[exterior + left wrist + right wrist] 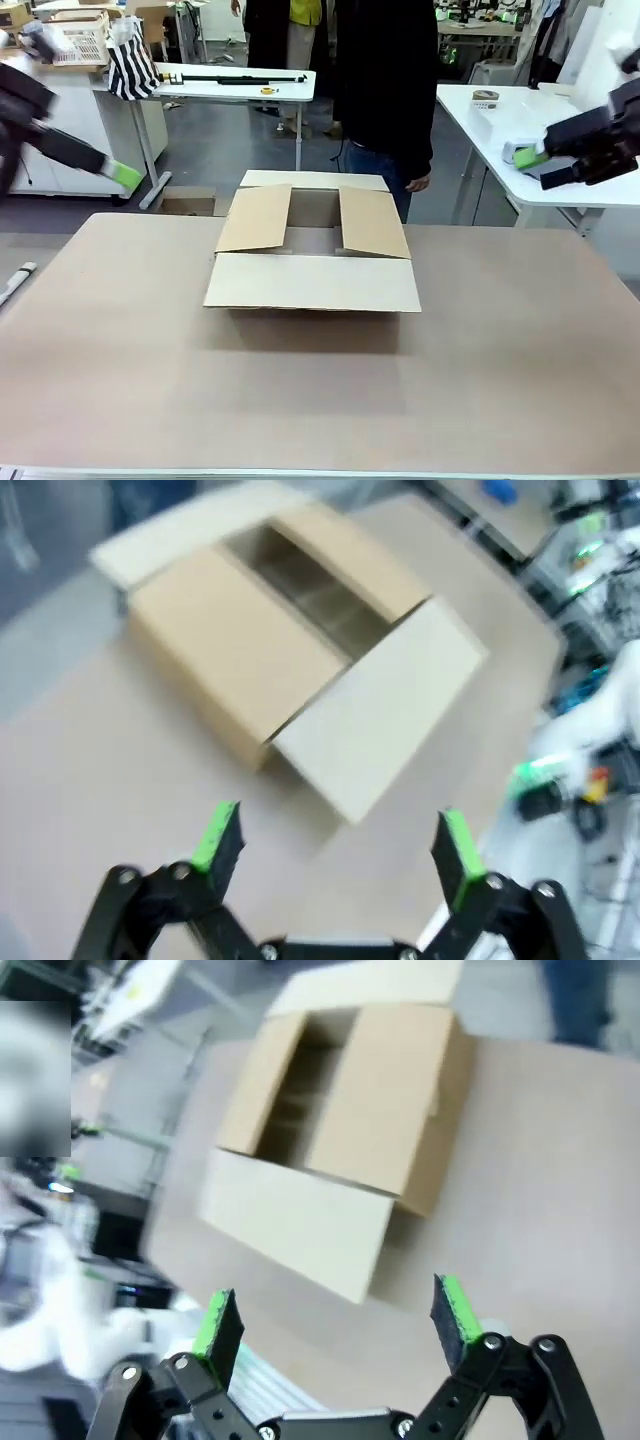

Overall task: Pack the gift set into the box.
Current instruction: Place both hands on the side flaps of the Package Box and spread them outward.

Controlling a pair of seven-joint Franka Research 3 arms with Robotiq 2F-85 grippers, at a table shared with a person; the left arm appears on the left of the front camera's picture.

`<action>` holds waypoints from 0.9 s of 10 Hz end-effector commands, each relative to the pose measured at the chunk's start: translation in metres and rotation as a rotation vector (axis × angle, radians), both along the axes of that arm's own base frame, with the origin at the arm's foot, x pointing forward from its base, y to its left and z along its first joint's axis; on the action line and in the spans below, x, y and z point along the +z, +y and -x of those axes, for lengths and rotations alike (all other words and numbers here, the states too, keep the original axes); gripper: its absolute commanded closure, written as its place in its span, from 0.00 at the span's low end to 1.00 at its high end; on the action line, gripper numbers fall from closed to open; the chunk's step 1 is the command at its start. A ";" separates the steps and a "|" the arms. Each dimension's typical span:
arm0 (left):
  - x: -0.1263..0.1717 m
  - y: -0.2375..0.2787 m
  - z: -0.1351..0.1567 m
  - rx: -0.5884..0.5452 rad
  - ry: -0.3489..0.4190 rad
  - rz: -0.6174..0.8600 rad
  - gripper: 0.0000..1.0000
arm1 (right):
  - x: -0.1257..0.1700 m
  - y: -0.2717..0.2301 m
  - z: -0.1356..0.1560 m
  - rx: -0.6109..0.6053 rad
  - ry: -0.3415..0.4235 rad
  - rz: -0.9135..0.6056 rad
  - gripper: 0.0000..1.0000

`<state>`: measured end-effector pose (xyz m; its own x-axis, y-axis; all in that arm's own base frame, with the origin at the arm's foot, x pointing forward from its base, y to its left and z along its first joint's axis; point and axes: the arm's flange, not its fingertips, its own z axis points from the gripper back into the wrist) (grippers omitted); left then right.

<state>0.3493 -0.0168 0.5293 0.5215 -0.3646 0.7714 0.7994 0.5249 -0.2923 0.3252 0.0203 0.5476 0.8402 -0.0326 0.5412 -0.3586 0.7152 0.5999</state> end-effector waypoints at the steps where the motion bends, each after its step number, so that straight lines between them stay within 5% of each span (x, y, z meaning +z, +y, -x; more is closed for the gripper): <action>1: -0.012 0.035 -0.014 -0.074 0.175 0.416 0.00 | -0.018 -0.032 0.001 -0.049 0.076 -0.515 0.00; 3: -0.038 0.065 -0.027 -0.004 0.396 0.624 0.00 | -0.033 -0.044 -0.004 -0.039 0.094 -0.624 0.00; 5: -0.059 0.071 -0.035 0.051 0.503 0.636 0.00 | -0.042 -0.034 -0.010 -0.065 0.084 -0.525 0.00; 6: -0.037 0.072 -0.010 -0.036 0.302 0.616 0.00 | -0.017 -0.056 -0.007 -0.053 0.103 -0.606 0.00; 9: -0.037 0.072 -0.010 -0.036 0.302 0.616 0.00 | -0.017 -0.056 -0.007 -0.053 0.103 -0.606 0.00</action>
